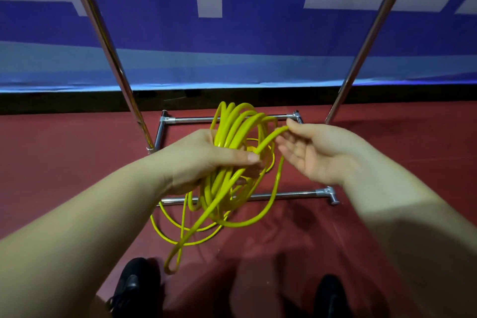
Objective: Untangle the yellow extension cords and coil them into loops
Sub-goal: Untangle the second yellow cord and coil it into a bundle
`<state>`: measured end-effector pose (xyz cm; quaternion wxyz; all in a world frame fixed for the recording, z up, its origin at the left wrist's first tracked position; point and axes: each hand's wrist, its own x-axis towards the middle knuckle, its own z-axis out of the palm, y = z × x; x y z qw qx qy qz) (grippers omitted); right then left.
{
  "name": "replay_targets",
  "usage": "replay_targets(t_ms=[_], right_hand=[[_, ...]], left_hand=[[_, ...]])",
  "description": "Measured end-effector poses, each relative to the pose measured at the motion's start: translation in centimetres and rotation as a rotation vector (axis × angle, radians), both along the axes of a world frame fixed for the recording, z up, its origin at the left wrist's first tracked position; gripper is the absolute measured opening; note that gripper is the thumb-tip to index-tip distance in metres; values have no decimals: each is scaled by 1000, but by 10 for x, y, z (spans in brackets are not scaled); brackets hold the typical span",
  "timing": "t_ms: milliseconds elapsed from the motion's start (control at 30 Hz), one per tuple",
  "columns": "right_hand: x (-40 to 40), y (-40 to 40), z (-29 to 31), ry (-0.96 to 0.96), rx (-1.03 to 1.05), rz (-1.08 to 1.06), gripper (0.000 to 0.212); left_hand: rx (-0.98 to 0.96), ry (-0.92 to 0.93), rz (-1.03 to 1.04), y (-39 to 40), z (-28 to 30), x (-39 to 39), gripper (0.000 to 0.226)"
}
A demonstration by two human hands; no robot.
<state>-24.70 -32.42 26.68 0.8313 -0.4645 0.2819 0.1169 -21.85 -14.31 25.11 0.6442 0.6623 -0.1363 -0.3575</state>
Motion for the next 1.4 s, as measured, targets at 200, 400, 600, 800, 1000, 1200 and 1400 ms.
replay_targets(t_ms=[200, 400, 600, 800, 1000, 1200, 1400], right_hand=[[5, -4, -5, -11, 69, -47, 23], [-15, 25, -9, -122, -641, 528, 39], [-27, 51, -35, -483, -1060, 588, 24], [-22, 49, -36, -472, -966, 573, 17], [-24, 33, -33, -522, -1029, 677, 24], [-14, 16, -22, -505, -896, 258, 24], [-13, 16, -20, -463, -766, 203, 25]], left_hand=[[-21, 104, 17, -5, 8, -3, 13], [-118, 258, 363, -10, -2, 8, 26], [-213, 315, 524, -14, -12, 15, 15], [-241, 293, 588, -2, -13, 29, 14], [-281, 316, 663, 14, -10, 43, 19], [-106, 305, 473, 17, -11, 39, 42], [-116, 316, 305, 19, -8, 36, 39]])
